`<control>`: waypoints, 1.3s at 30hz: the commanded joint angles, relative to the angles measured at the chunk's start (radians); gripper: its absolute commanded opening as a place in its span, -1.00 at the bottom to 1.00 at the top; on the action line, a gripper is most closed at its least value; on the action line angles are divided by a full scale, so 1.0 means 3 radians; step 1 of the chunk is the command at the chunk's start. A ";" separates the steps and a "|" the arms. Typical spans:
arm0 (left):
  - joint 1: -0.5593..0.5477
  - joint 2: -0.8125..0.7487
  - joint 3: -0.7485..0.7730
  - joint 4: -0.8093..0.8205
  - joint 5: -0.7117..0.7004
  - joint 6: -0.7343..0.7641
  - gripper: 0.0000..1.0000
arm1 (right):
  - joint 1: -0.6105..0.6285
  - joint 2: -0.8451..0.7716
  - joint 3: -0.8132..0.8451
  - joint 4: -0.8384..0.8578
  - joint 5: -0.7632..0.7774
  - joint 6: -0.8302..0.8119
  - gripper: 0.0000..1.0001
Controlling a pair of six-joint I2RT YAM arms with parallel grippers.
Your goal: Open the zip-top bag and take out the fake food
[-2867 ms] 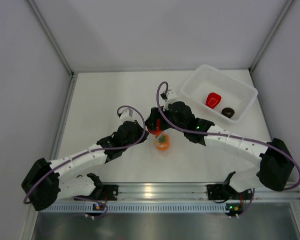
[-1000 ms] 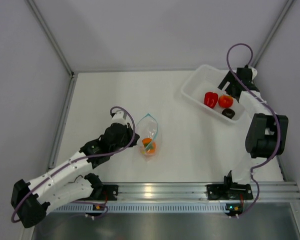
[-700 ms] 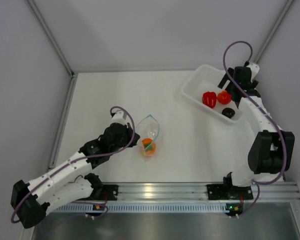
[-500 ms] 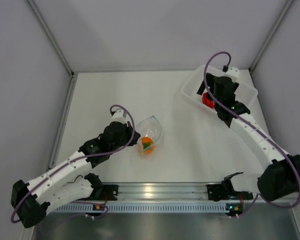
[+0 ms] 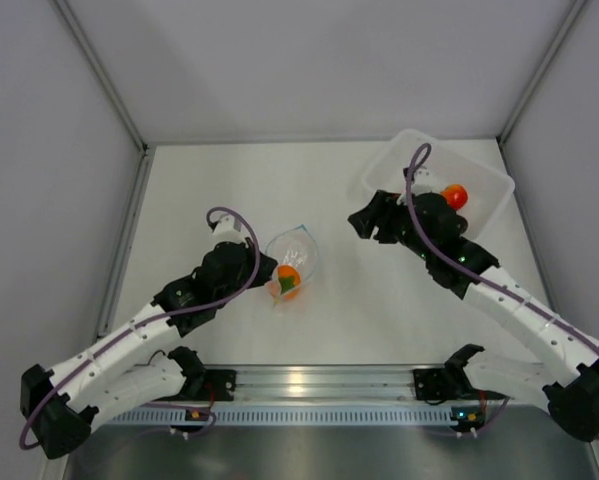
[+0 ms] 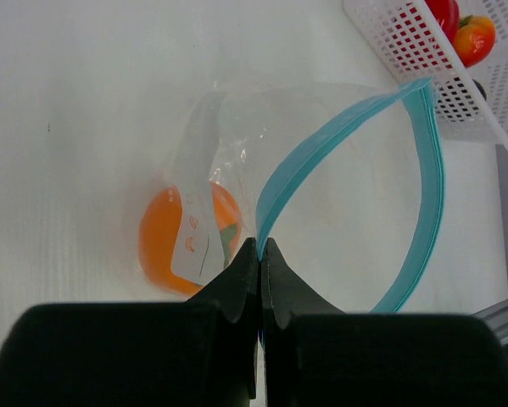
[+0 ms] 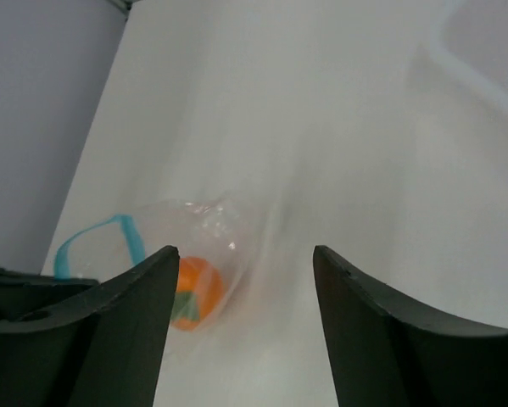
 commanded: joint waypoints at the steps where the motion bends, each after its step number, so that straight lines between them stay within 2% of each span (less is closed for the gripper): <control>1: 0.0011 -0.0130 0.0005 0.0228 -0.0154 -0.0212 -1.00 | 0.0527 -0.0089 0.0281 -0.0115 0.0141 -0.0043 0.26; 3: 0.0011 -0.0120 -0.0041 0.0290 -0.0149 -0.0278 -1.00 | 0.0879 0.0033 0.0362 -0.0212 0.0217 -0.0032 0.17; 4: 0.0006 -0.0120 -0.0051 0.0305 -0.0149 -0.0304 -1.00 | 0.0977 0.0095 0.0469 -0.0258 0.0228 -0.0053 0.05; 6: 0.0006 -0.0079 -0.0056 0.0310 -0.0164 -0.0375 -1.00 | 0.1288 0.0243 0.0597 -0.0335 0.0421 -0.0058 -0.01; 12: 0.0001 -0.0068 -0.0229 0.0510 -0.0184 -0.0519 -1.00 | 0.1750 0.0693 0.0705 -0.0273 0.0759 0.0003 -0.22; 19: -0.0004 -0.0104 -0.0434 0.0822 -0.0144 -0.0662 -1.00 | 0.1873 0.1102 0.0654 -0.0054 0.1025 0.0254 -0.36; 31: -0.0004 -0.0053 -0.0573 0.0955 -0.0021 -0.0754 -1.00 | 0.1914 0.1742 0.0889 0.0028 0.1363 0.0474 -0.42; 39: -0.0004 -0.0324 -0.0736 0.0955 -0.0215 -0.0831 -1.00 | 0.1955 0.2105 0.0762 0.0288 0.1102 0.0857 -0.42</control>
